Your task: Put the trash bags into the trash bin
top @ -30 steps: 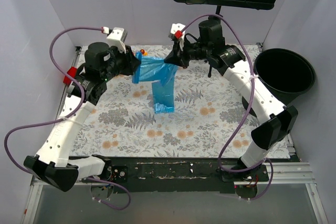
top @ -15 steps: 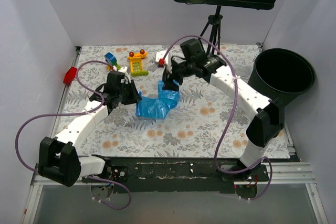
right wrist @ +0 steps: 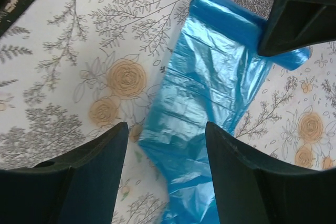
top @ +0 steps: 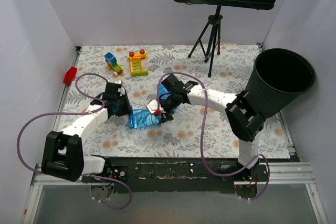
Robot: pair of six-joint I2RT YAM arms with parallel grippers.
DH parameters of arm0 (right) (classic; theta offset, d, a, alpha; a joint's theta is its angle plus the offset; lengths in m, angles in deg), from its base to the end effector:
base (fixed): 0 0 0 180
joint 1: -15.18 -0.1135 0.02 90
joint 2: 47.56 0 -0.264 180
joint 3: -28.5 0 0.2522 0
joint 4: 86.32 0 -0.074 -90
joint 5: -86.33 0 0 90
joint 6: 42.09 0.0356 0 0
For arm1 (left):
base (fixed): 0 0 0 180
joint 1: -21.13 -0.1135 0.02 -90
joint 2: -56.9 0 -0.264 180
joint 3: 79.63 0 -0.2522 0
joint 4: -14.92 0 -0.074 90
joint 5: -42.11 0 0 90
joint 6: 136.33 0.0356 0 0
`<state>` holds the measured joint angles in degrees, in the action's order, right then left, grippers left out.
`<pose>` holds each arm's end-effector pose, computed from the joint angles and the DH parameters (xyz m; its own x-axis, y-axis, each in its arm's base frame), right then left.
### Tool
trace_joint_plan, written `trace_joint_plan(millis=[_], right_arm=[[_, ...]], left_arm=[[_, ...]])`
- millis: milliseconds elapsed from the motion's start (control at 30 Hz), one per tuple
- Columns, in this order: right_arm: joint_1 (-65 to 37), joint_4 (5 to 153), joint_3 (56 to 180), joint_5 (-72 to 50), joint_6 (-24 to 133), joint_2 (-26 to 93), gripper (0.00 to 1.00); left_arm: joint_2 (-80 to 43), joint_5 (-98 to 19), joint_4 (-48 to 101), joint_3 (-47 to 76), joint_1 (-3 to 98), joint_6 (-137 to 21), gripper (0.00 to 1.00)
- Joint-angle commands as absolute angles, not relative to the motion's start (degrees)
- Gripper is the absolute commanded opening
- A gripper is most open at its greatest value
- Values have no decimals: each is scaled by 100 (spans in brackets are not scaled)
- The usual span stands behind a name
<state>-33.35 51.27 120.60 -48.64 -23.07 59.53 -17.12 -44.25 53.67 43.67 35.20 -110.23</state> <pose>0.2425 0.3124 0.2171 0.5577 -0.3789 -0.7385 -0.7824 -0.5371 -0.3153 0.2412 -0.0628 0.2013 -0.6028 -0.7729 -0.1983 -0.6009 0.6032 -0.5244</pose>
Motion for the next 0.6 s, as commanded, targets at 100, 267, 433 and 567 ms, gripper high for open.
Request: trace_joint_plan(millis=[100,267,433,567], right_arm=[[-3518,6013,12364,-4999,-2935,6511,69],[-3720,5646,12812,-5016,-3032,6906,68],[-3887,5207,13181,-4841,-3304,7266,68],[-3905,4986,13419,-4622,-3252,7583,68]], left_arm=[[-1447,-4245,5337,4556,3441,-10952,0],[-1350,-4174,5426,4582,3300,-10987,0],[-1289,-4148,5391,4653,3230,-10987,0],[-1271,-4078,5364,4688,3186,-10978,0]])
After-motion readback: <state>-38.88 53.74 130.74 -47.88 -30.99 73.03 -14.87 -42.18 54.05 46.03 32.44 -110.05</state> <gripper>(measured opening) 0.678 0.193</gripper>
